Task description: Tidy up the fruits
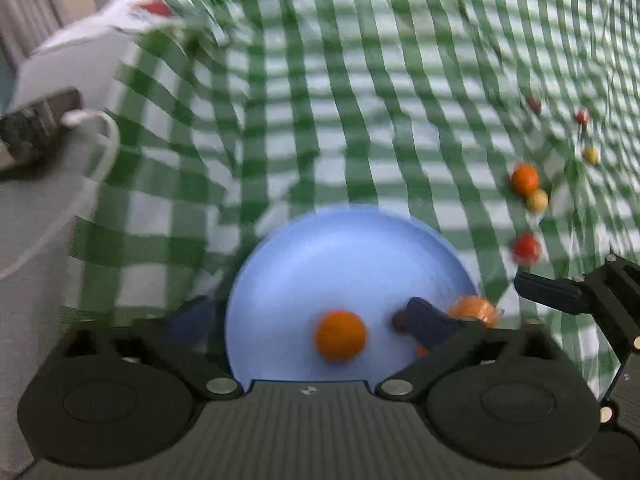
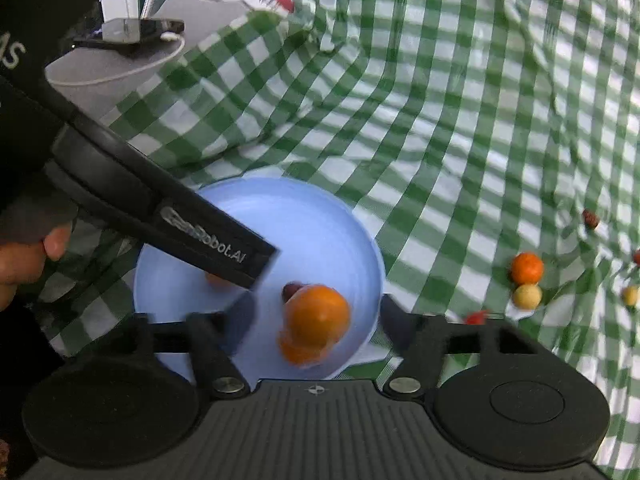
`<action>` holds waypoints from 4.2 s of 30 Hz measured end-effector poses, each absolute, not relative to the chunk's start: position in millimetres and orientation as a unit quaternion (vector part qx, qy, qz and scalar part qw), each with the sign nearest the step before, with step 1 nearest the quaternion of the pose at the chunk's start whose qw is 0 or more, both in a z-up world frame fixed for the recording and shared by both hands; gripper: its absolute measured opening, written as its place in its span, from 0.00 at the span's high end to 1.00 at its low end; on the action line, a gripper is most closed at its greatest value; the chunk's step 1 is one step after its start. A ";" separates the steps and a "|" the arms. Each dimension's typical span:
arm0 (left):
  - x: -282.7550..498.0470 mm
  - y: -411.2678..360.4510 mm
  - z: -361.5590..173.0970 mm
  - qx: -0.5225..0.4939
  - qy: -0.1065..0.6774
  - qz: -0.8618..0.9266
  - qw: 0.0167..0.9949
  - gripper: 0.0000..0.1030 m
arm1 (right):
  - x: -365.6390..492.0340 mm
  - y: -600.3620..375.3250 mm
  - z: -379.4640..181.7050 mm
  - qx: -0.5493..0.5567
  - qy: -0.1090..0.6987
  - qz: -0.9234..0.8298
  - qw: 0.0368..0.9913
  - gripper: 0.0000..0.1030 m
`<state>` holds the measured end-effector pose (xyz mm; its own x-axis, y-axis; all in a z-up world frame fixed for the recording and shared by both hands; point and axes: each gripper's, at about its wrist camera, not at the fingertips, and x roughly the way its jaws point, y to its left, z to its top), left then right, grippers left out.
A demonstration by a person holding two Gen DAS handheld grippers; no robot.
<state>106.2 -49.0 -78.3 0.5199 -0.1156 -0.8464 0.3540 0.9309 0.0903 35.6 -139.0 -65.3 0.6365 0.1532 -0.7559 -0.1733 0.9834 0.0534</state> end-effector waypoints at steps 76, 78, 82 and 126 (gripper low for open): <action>42.2 -97.8 -11.8 0.122 0.465 -0.140 0.866 0.00 | -12.8 -427.5 -112.2 0.211 0.359 -0.166 0.894 0.01; 50.6 -112.6 -18.6 0.132 0.473 -0.137 0.860 0.00 | 7.0 -473.8 -140.6 0.283 0.366 -0.166 0.871 0.01; 66.5 -144.4 -31.5 0.159 0.490 -0.134 0.846 0.00 | 32.2 -534.3 -188.3 0.381 0.379 -0.149 0.830 0.01; 205.2 -318.6 -154.1 0.158 0.516 -0.337 0.772 0.67 | 89.3 -505.6 -184.6 0.083 0.372 -0.165 0.910 0.74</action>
<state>205.2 -318.6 -154.1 0.2405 -0.3580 -0.9022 0.6834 0.7225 -0.1045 89.3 -505.6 -184.6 0.6691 -0.2380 -0.7041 0.3611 0.9321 0.0280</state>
